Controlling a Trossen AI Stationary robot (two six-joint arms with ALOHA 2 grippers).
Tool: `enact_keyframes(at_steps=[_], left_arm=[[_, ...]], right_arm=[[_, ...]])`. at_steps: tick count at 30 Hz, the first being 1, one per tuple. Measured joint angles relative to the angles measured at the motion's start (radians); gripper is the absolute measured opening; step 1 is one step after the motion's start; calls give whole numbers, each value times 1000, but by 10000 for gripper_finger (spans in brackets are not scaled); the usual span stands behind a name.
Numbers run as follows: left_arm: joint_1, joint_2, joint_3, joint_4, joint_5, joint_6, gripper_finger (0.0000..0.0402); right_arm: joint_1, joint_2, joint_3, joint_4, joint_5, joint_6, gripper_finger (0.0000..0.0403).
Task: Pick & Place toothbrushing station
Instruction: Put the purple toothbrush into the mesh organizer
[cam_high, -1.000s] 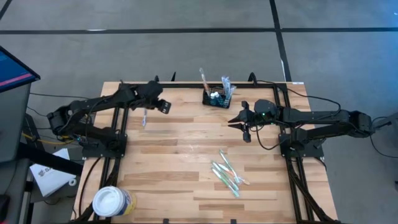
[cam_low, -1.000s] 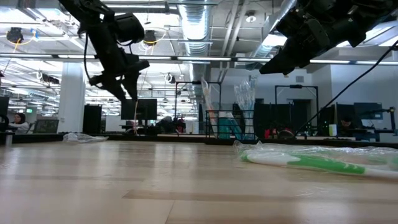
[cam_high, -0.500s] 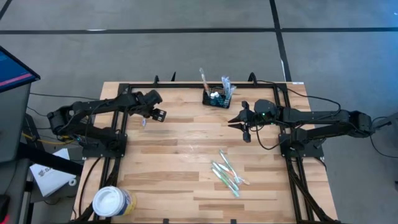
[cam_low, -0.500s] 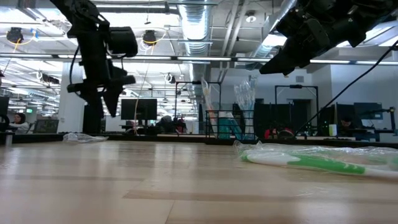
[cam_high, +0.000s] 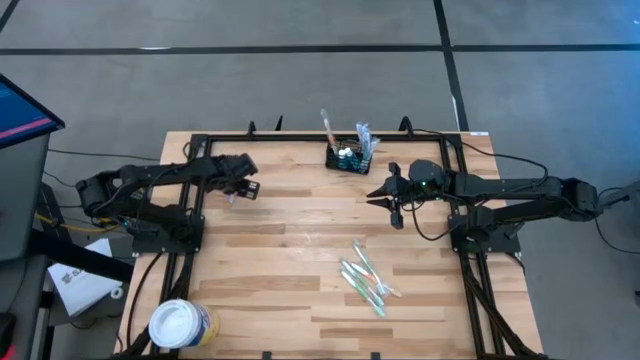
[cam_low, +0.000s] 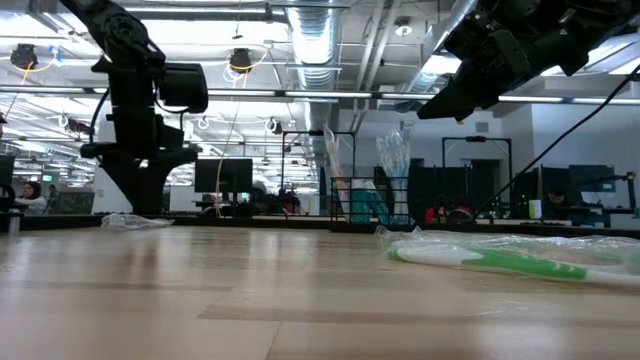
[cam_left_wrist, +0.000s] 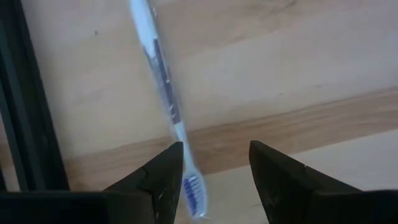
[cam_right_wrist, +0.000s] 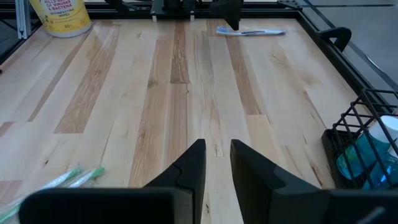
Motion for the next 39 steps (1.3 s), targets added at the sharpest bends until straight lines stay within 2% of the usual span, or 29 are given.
enact_keyframes(at_steps=[22, 31, 39], left_arm=[[0, 0, -110, 11, -8, -45, 177], [0, 0, -133, 72, 64, -46, 177], [-1, -3, -159, 90, 72, -76, 177]], right_arm=[[0, 0, 0, 0, 0, 0, 66], [0, 0, 0, 0, 0, 0, 66], [0, 0, 0, 0, 0, 0, 66]])
